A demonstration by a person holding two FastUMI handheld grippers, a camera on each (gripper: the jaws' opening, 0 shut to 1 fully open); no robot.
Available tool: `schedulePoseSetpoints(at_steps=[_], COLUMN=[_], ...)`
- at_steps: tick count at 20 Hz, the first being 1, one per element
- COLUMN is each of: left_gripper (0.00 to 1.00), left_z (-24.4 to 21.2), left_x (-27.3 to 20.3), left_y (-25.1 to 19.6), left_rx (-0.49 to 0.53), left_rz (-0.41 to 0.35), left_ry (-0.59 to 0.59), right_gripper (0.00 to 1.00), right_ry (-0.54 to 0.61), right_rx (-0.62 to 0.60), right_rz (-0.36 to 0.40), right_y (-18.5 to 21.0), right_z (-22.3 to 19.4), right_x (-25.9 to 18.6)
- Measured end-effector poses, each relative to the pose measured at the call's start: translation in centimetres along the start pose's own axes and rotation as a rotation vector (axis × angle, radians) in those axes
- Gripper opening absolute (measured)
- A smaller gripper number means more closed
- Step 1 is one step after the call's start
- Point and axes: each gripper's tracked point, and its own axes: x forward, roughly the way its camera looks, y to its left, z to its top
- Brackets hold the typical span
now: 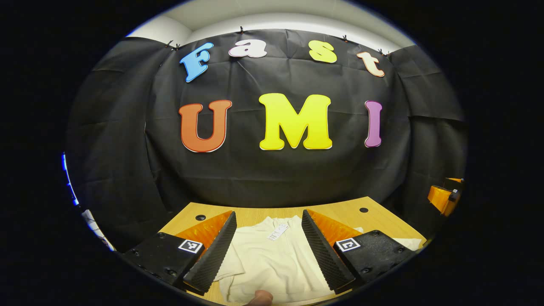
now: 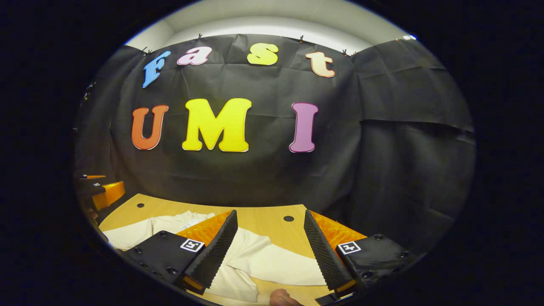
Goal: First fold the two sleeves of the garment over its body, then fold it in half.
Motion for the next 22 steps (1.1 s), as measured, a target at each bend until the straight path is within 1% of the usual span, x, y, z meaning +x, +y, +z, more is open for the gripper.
schedulePoseSetpoints(at_steps=[5,6,7,9,13,17,20,22], left_gripper=[0.98,0.98,0.98,0.98,0.98,0.98,0.98,0.98], left_z=[-0.8,-0.8,-1.0,-1.3,-1.0,-0.7,-0.6,-0.3], left_x=[-0.2,-0.3,-0.4,-0.6,-1.2,-1.5,-1.6,-1.6], left_y=[-1.0,-1.2,-1.3,-1.6,-1.9,-3.0,-3.7,-3.7], left_rx=[0.023,0.021,0.01,-0.012,0.0,0.002,0.006,0.005], left_rz=[0.031,0.04,0.053,0.077,0.143,0.181,0.199,0.202], left_ry=[0.02,0.023,0.025,0.038,0.038,0.031,0.035,0.032], right_gripper=[0.98,1.0,0.98,0.98,0.98,0.98,0.98,0.98], right_ry=[0.103,0.132,0.166,0.237,0.38,0.513,0.64,0.744], right_rx=[0.003,0.011,0.018,0.016,0.054,0.097,0.189,0.251], right_rz=[-0.101,-0.115,-0.132,-0.172,-0.222,-0.237,-0.276,-0.328], right_y=[-6.7,-7.8,-9.0,-11.6,-16.3,-19.1,-20.6,-20.9], right_z=[-5.6,-7.0,-8.8,-12.5,-19.6,-24.8,-28.8,-31.0], right_x=[3.0,3.5,4.0,5.0,6.4,7.1,6.7,6.7])
